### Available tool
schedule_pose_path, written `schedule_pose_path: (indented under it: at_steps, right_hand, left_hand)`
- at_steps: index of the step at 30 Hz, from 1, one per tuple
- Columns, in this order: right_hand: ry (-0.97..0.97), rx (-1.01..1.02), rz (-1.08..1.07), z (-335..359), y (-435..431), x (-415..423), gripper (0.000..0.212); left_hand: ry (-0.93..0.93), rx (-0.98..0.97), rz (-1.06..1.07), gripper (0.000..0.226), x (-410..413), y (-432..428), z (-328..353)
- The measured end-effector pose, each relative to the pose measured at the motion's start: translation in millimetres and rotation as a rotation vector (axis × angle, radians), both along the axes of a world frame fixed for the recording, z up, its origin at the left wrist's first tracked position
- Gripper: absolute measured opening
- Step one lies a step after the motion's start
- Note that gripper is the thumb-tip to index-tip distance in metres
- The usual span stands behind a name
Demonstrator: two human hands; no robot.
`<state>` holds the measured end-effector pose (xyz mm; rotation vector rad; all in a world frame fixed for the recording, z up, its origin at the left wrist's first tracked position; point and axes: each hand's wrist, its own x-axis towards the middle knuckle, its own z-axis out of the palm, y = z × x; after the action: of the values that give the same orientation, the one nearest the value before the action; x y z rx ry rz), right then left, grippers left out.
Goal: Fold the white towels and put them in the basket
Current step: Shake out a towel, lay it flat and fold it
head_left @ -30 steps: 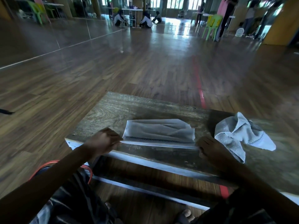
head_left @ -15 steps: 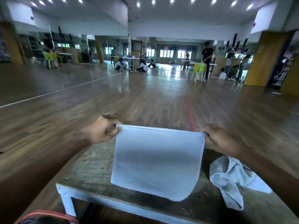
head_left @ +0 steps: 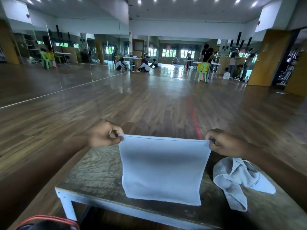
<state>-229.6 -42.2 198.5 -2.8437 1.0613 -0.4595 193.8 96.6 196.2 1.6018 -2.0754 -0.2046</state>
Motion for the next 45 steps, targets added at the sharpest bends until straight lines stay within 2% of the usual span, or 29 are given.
schedule_pose_path:
  at_steps: [3, 8, 11, 15, 18, 21, 25, 27, 29, 31, 36, 38, 40, 43, 45]
  right_hand:
    - [-0.075, 0.018, -0.007, 15.5, 8.0, 1.5, 0.007]
    - [-0.214, -0.002, 0.036, 42.8, 1.4, -1.8, 0.012]
    - [-0.212, -0.015, 0.023, 49.1, -7.8, -4.3, 0.021]
    - [-0.2, -0.037, 0.012, 49.5, -10.4, -7.7, 0.012]
    - [-0.2, -0.02, 0.003, 48.0, -10.5, -9.7, 0.011]
    - [-0.19, 0.016, -0.018, 47.4, -8.3, -9.3, 0.012]
    - [-0.189, 0.171, -0.037, 54.3, -1.7, -8.8, 0.018]
    - [-0.223, 0.243, -0.03, 57.3, -2.7, -9.8, 0.025]
    - [-0.269, 0.283, -0.018, 59.1, -4.8, -10.4, 0.021]
    - [-0.296, 0.315, -0.016, 60.6, -4.0, -9.4, 0.015]
    - [-0.286, 0.383, 0.009, 56.3, -3.1, -2.5, 0.02]
    - [-0.256, 0.363, -0.012, 46.2, -10.4, -1.5, 0.017]
    - [-0.203, 0.311, -0.074, 29.1, -21.9, -0.6, 0.02]
    - [-0.155, 0.265, -0.173, -2.6, -35.5, 4.2, 0.019]
    - [-0.1, 0.242, -0.228, -23.1, -42.0, 7.8, 0.023]
  left_hand:
    - [0.212, 0.108, -0.023, 0.01, -2.3, 0.3, 15.4]
    - [0.341, 0.008, -0.034, 0.006, -7.0, -0.9, 45.1]
    - [0.338, -0.036, -0.036, 0.01, -10.7, -1.8, 53.2]
    - [0.289, -0.056, -0.037, 0.005, -12.3, 0.4, 53.0]
    - [0.271, -0.026, -0.017, 0.025, -10.7, 2.4, 50.1]
    - [0.273, -0.024, -0.01, 0.003, -11.1, 0.5, 48.0]
    - [0.264, 0.126, -0.052, 0.027, -9.9, 1.2, 53.3]
    - [0.265, 0.191, -0.073, 0.018, -8.1, 1.2, 56.9]
    - [0.294, 0.182, -0.069, 0.006, -7.4, 1.0, 60.0]
    - [0.3, 0.179, -0.06, 0.011, -5.7, -2.1, 61.1]
    - [0.243, 0.218, -0.037, 0.04, -2.9, -13.4, 50.9]
    - [0.258, 0.219, -0.006, 0.033, -2.6, -20.7, 38.5]
    - [0.284, 0.235, 0.003, 0.009, -3.0, -28.3, 21.8]
    - [0.224, 0.235, 0.031, 0.022, -0.5, -46.7, -10.1]
    - [0.12, 0.245, 0.076, 0.013, -1.0, -59.1, -33.2]
